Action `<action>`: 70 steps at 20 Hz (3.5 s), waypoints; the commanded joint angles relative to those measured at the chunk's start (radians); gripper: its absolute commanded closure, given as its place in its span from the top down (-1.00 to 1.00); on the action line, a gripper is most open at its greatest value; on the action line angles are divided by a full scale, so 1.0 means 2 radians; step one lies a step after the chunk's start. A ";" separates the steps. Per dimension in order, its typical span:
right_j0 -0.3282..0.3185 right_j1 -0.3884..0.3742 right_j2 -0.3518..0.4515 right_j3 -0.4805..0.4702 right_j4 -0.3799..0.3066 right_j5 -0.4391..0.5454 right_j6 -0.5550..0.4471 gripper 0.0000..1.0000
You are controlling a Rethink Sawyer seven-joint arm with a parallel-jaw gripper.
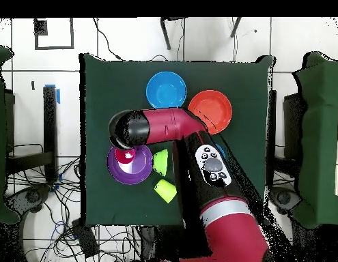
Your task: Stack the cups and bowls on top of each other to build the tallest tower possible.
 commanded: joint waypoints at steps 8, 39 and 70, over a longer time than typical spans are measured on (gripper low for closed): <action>0.018 0.043 -0.007 -0.095 -0.039 0.092 -0.055 1.00; 0.042 0.162 0.004 -0.363 -0.071 0.211 -0.102 1.00; -0.007 0.104 0.002 -0.230 -0.075 0.146 -0.130 1.00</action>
